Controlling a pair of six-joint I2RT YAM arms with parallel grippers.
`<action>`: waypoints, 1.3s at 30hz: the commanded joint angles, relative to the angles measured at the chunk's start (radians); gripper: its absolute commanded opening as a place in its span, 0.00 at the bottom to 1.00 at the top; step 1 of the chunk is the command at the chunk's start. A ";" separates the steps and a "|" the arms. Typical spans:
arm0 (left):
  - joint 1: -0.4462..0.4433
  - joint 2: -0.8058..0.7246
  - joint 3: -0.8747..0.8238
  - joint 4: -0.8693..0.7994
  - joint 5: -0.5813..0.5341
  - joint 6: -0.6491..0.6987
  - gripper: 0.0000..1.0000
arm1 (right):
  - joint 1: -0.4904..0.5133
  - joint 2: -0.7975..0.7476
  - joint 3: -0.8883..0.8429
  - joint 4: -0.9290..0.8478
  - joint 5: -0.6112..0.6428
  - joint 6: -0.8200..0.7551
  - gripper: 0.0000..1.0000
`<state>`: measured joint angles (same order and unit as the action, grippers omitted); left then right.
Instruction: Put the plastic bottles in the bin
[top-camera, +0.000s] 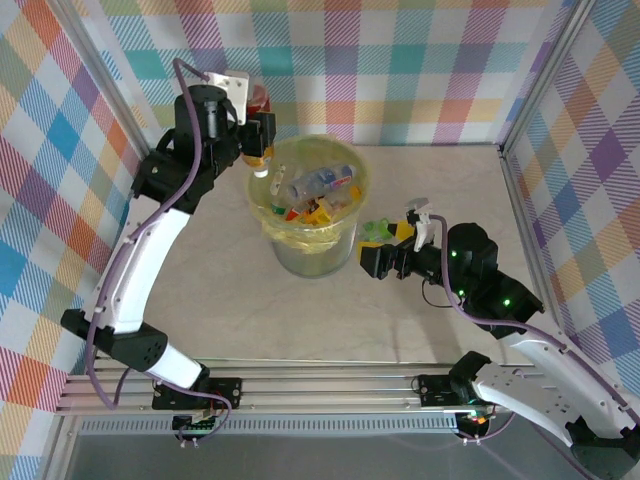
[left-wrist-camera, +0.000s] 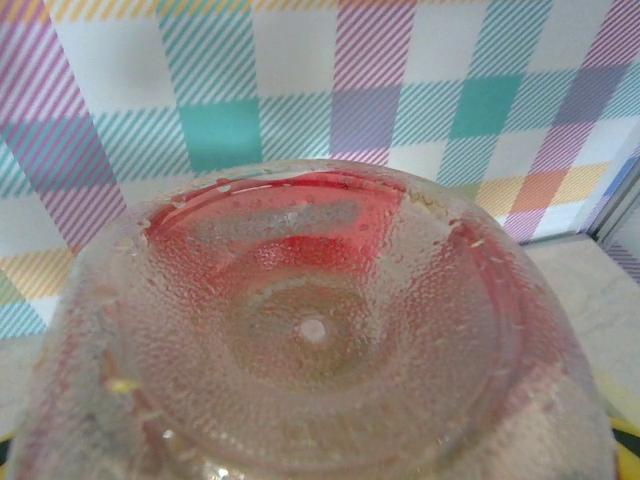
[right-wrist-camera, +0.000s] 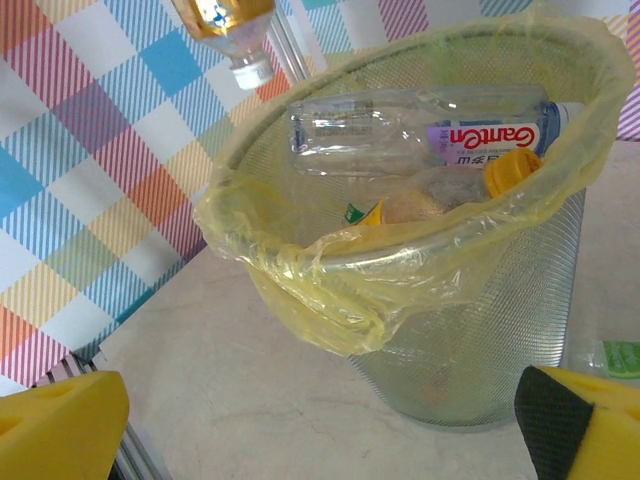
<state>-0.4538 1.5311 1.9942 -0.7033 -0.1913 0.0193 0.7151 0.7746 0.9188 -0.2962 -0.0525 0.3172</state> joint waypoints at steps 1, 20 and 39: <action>0.034 -0.009 -0.057 0.033 0.094 -0.020 0.36 | 0.007 -0.025 0.015 -0.010 0.028 0.014 1.00; 0.047 0.013 -0.186 -0.036 0.214 -0.112 0.38 | 0.007 -0.017 -0.006 -0.004 0.052 0.020 1.00; 0.048 0.056 -0.211 -0.112 0.266 -0.030 0.85 | 0.007 0.007 -0.006 0.003 0.052 0.022 1.00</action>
<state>-0.4225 1.5776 1.7462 -0.7780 0.0456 -0.0296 0.7151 0.7765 0.9108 -0.3115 -0.0071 0.3290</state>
